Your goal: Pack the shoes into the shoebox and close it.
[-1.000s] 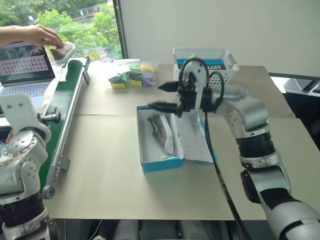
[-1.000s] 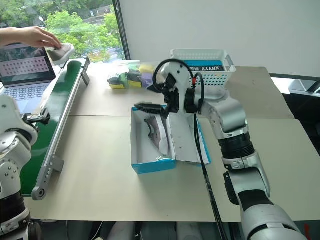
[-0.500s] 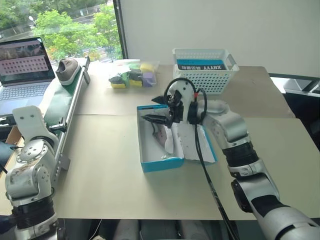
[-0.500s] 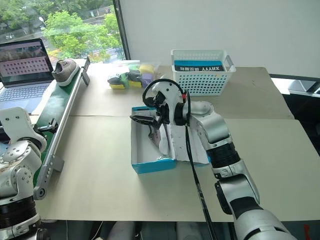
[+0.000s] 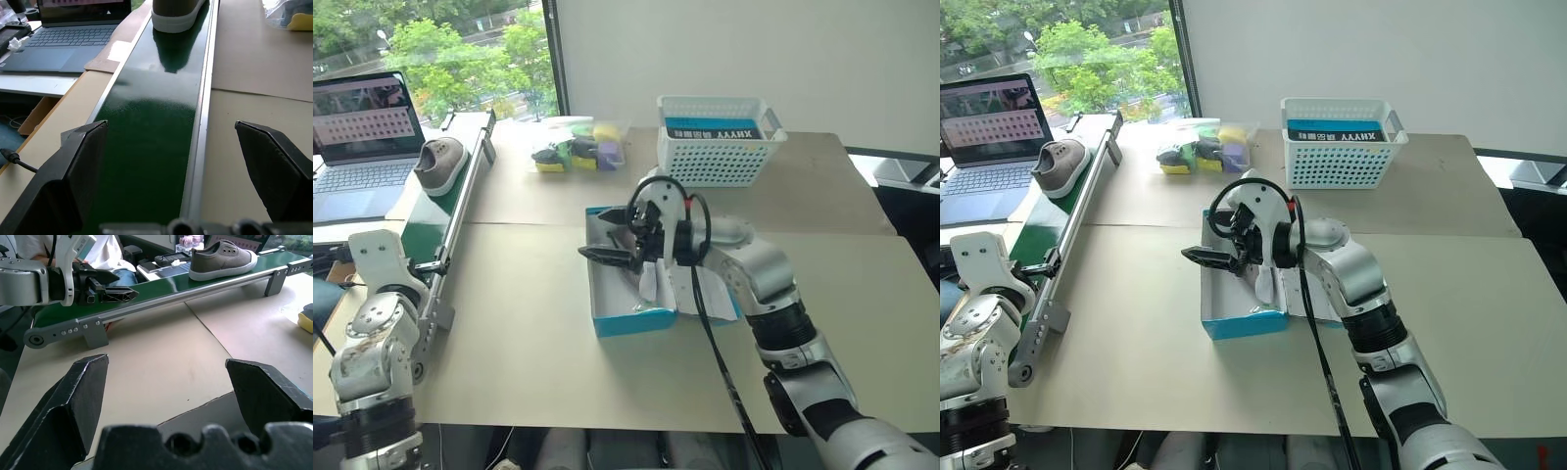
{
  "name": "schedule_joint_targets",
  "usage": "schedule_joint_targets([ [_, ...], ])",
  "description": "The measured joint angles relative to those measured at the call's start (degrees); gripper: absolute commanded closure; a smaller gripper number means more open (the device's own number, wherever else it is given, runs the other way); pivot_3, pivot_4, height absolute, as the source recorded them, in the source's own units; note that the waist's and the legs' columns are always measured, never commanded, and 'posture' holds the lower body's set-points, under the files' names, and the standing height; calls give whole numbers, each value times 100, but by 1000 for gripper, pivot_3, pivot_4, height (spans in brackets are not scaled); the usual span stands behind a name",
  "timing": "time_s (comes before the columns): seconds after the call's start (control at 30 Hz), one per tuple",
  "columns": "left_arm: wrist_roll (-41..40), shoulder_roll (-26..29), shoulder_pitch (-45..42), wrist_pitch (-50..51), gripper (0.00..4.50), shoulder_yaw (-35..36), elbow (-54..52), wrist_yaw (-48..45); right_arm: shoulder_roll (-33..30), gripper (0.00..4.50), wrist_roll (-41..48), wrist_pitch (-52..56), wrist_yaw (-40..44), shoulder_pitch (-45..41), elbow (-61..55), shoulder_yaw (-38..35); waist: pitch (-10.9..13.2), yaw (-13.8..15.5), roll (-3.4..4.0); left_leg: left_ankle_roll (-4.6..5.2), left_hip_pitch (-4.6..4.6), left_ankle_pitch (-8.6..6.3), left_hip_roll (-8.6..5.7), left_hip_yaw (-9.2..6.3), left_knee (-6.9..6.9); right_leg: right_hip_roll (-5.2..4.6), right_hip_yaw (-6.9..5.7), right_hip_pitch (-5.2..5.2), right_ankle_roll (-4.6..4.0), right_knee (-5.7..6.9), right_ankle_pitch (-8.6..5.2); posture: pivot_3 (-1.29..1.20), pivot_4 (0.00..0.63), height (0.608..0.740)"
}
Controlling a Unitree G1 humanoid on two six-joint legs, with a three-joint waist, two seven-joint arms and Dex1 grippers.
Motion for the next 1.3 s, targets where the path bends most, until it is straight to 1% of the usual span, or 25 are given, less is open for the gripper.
schedule_joint_targets([
  [0.17,114,251,-251,-317,33,-12,681,-163,-28,0,-8,0,-15,67,-51,93,0,-41,-1,0,2,0,2,1,0,2,1,-2,0,3,0,0,150,740],
  [0.33,248,477,-792,-672,33,-44,1445,-297,-50,0,-9,42,-93,137,-209,127,-1,-6,-2,0,0,0,-2,1,0,-1,-1,0,0,0,0,0,150,740],
  [0.4,262,497,-860,-754,33,-49,1578,-330,-70,0,-9,57,-104,154,-222,127,-1,-11,-2,0,0,0,-1,1,0,-2,-1,0,0,1,0,0,150,740],
  [0.63,381,555,-1248,-1077,33,-209,2540,-495,-188,0,-8,212,-184,212,-305,124,-1,-29,-2,0,1,0,0,1,0,1,-1,-2,0,3,0,0,150,740],
  [0.7,391,572,-1293,-1097,452,-208,2705,-495,-217,0,-7,231,-220,212,-337,124,-1,-25,-2,0,1,0,0,0,0,1,-1,-3,0,4,0,0,150,740],
  [0.77,389,621,-1349,-1119,1008,-197,2841,-514,-247,0,-7,253,-237,213,-345,122,-1,-17,-2,0,2,0,-1,1,0,0,-1,-2,0,7,0,0,150,740],
  [0.87,373,625,-1383,-1214,2125,-216,2869,-623,-270,0,-4,293,-274,214,-399,122,-2,16,-2,0,7,1,-2,0,2,0,-2,4,0,8,0,0,150,740],
  [0.9,366,601,-1420,-1223,2575,-223,2883,-627,-295,0,-4,322,-284,214,-407,122,-2,19,-3,0,7,1,-2,0,4,-1,-2,5,0,8,0,0,150,740],
  [1.0,357,500,-1427,-1231,3359,-236,2864,-637,-335,0,-4,362,-312,214,-407,122,-2,12,-3,0,6,1,-1,0,4,0,-2,3,0,8,0,0,150,740],
  [1.03,343,474,-1427,-1229,3760,-257,2823,-665,-353,0,-5,373,-334,214,-407,119,-2,19,-3,0,6,1,-1,-1,4,0,-3,2,0,10,0,0,150,740],
  [1.07,333,447,-1426,-1227,3999,-265,2794,-671,-353,0,-4,374,-337,214,-407,118,-2,18,-3,0,6,1,-1,-2,4,1,-3,3,0,10,0,0,150,740],
  [1.1,312,410,-1426,-1214,4353,-282,2729,-680,-353,0,-4,377,-340,214,-407,118,-2,18,-3,0,5,1,-1,-1,4,0,-3,3,0,10,0,0,150,740],
  [1.13,290,380,-1426,-1199,4464,-303,2665,-684,-354,0,-4,379,-342,214,-407,118,-2,19,-3,0,5,1,-1,-1,5,0,-3,4,0,9,0,0,150,740],
  [1.3,217,216,-1425,-920,4464,-468,2178,-755,-356,0,-4,386,-351,214,-408,118,-2,17,-4,0,0,0,-1,-2,6,0,-4,2,0,7,0,0,150,740],
])
